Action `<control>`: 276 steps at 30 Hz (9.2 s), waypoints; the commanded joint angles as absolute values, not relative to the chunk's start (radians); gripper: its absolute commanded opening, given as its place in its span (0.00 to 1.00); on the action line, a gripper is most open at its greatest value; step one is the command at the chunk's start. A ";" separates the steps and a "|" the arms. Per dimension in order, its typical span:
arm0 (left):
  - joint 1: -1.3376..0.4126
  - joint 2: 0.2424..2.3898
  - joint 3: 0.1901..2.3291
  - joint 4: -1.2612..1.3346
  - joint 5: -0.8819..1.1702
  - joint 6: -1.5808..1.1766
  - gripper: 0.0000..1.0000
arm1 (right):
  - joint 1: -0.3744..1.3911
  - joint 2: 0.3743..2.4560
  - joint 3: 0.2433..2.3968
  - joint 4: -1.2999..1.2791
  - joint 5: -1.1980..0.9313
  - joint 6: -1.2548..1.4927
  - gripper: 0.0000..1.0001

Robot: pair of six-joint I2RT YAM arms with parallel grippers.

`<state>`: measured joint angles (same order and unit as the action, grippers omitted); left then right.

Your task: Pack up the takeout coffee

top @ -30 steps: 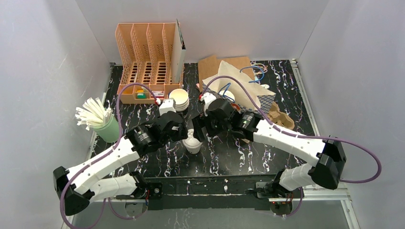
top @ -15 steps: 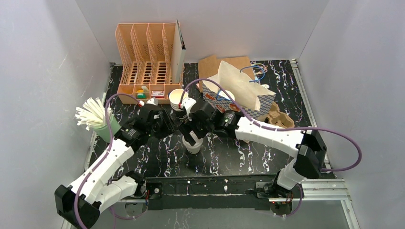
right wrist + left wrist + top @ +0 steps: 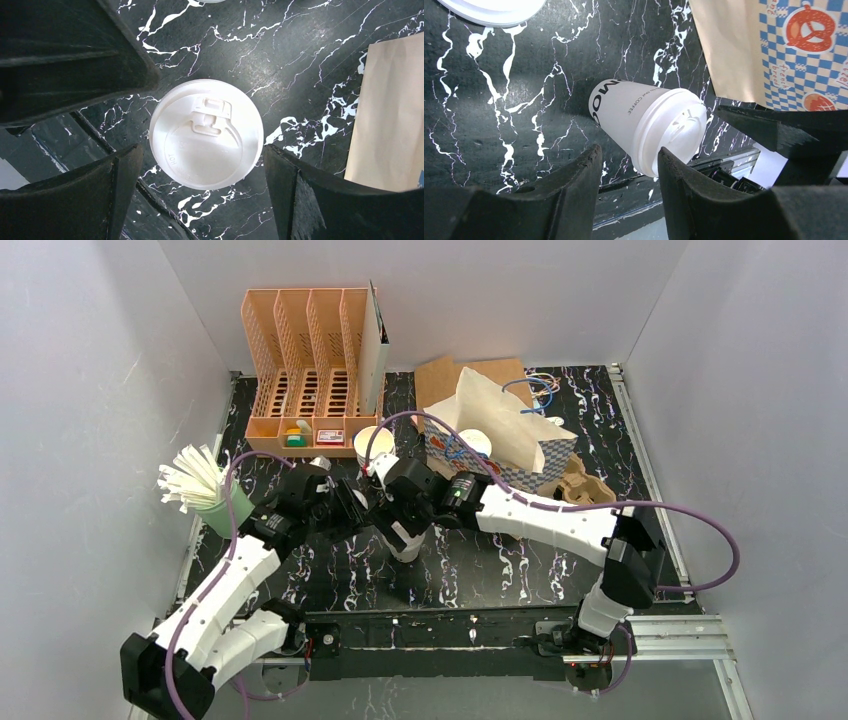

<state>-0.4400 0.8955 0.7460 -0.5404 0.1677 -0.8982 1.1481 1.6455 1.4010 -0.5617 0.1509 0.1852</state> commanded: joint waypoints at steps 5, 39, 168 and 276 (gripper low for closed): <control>-0.429 0.925 0.719 -0.536 0.231 -0.895 0.42 | 1.166 1.681 1.456 -0.588 0.172 0.202 0.98; -0.426 1.052 0.684 -0.504 0.315 -0.885 0.34 | 1.178 1.725 1.427 -0.606 0.225 0.199 0.86; -0.513 1.284 1.013 -0.435 0.338 -0.422 0.46 | 1.098 1.281 0.929 -0.297 0.307 0.951 0.27; -0.867 1.394 1.226 -0.853 -0.324 -0.650 0.98 | 1.016 1.161 1.058 -0.520 0.542 0.750 0.83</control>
